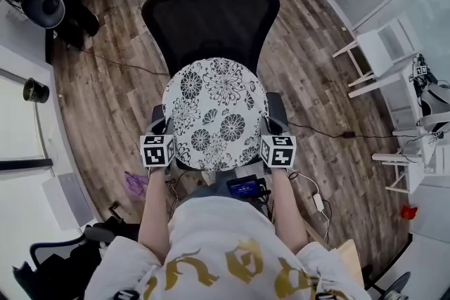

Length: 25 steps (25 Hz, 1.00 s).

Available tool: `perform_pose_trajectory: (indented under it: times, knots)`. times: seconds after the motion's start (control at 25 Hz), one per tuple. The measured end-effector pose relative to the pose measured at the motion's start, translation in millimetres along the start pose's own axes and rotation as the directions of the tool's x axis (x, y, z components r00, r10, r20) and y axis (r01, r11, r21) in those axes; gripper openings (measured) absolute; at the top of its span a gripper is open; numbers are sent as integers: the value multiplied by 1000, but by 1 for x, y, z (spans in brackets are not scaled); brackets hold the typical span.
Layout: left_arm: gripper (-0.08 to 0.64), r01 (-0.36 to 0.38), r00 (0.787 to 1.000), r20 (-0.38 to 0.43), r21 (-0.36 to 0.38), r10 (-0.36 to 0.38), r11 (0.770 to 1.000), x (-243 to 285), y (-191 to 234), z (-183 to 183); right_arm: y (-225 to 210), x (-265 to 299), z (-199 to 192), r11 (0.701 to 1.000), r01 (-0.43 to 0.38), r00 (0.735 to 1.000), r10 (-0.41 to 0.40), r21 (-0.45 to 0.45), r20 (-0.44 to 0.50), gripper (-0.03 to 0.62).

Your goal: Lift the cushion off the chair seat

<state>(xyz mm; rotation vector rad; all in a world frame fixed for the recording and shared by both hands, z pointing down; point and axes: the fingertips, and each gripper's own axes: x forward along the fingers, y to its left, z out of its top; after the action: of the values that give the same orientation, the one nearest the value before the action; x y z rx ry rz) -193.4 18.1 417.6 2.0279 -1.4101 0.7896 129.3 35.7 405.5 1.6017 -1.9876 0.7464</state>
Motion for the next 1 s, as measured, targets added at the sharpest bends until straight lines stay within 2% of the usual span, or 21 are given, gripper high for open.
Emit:
perform_pose_trajectory:
  times: [0.28,1.0]
  knots:
    - [32,-10,1000,19,1,10,1000,-3,-1,1,1,-3,-1,999,26,1000,-26,-29,13,19]
    - [32,-10,999,37,-14,11,1000,-10,0,0,-3,-5,0,1000,9,1000,-8,-27,16,20]
